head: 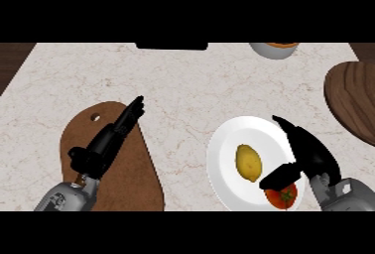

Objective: Pick the lemon from the plate and place it in the bowl

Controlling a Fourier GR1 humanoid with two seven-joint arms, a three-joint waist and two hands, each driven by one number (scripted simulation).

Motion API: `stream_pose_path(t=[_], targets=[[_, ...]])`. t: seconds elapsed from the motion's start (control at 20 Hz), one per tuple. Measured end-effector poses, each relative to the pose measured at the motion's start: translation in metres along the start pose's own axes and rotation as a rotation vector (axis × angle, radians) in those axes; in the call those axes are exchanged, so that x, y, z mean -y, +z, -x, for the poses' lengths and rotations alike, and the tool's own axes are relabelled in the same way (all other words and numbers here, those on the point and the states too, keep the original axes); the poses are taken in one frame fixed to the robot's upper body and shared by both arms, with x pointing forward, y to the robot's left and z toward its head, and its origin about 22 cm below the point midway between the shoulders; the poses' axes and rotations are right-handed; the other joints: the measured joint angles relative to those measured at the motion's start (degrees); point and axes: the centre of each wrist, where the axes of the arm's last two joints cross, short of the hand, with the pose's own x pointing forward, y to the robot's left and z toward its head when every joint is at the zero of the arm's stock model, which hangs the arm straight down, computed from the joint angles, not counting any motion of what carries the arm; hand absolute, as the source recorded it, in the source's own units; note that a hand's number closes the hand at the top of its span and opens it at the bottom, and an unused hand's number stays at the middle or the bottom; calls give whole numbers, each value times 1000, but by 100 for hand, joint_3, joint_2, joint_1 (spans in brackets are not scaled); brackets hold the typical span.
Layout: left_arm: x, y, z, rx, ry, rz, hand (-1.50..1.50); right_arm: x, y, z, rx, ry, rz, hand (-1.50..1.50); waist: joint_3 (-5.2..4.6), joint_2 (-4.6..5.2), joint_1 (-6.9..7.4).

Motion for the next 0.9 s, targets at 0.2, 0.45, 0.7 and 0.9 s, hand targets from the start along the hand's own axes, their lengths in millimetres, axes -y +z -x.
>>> stream_pose_path(t=[0.2,0.45,0.7,0.9], targets=[[1,-7,-4,4,0,1,0,20,8,-31,-1,9,-119,-150,13,7,-29],[5,2,0,3,1,6,0,21,7,-55,-5,18,-203,-150,24,3,-24],[8,4,0,5,6,-2,0,12,8,-72,0,44,-237,-150,29,-1,-64],[2,0,-1,6,4,-12,0,2,10,-79,8,81,-229,-150,31,-3,-105]])
